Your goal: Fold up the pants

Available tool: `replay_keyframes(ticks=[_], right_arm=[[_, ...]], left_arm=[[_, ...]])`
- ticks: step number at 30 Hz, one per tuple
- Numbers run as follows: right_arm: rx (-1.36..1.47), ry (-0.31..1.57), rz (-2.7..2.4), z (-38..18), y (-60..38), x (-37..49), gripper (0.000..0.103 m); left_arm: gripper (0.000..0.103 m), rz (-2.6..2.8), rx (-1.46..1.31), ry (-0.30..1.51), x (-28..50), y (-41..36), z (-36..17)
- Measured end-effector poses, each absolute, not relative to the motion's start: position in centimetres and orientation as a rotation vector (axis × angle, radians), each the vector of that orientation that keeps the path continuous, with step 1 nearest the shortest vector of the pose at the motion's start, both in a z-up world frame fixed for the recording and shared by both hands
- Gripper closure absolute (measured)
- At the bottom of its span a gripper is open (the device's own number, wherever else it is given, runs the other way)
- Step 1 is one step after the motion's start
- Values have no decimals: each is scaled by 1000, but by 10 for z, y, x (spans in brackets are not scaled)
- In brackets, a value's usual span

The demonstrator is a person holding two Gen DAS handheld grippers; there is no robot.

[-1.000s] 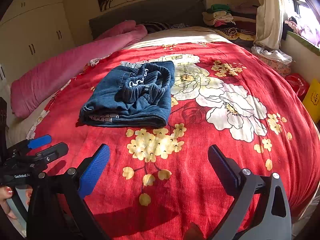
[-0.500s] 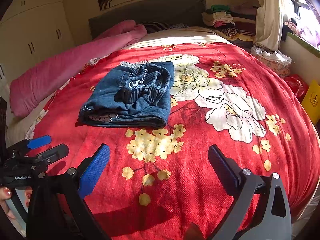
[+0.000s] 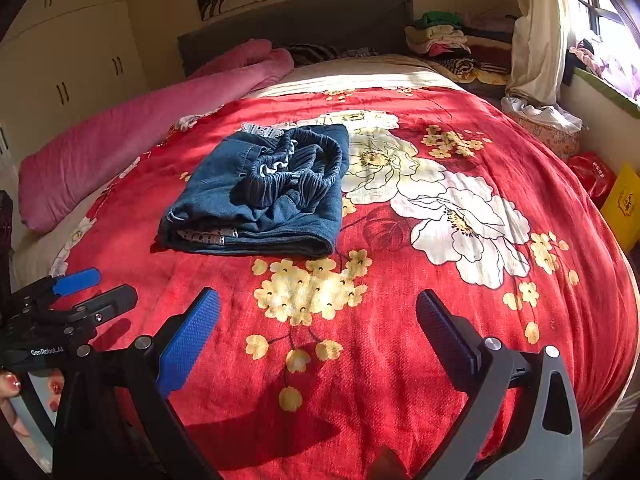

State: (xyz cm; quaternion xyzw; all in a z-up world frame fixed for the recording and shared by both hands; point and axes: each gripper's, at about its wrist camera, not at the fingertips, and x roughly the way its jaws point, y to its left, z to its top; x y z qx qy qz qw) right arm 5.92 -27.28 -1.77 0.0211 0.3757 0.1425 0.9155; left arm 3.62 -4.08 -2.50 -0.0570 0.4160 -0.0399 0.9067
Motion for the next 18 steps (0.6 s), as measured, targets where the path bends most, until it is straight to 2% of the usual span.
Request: replay_keyframes(ticks=[18], right_arm=[[39, 790, 279, -21, -273, 60, 5]], left_arm=[[10, -78, -109, 849, 34, -40, -22]])
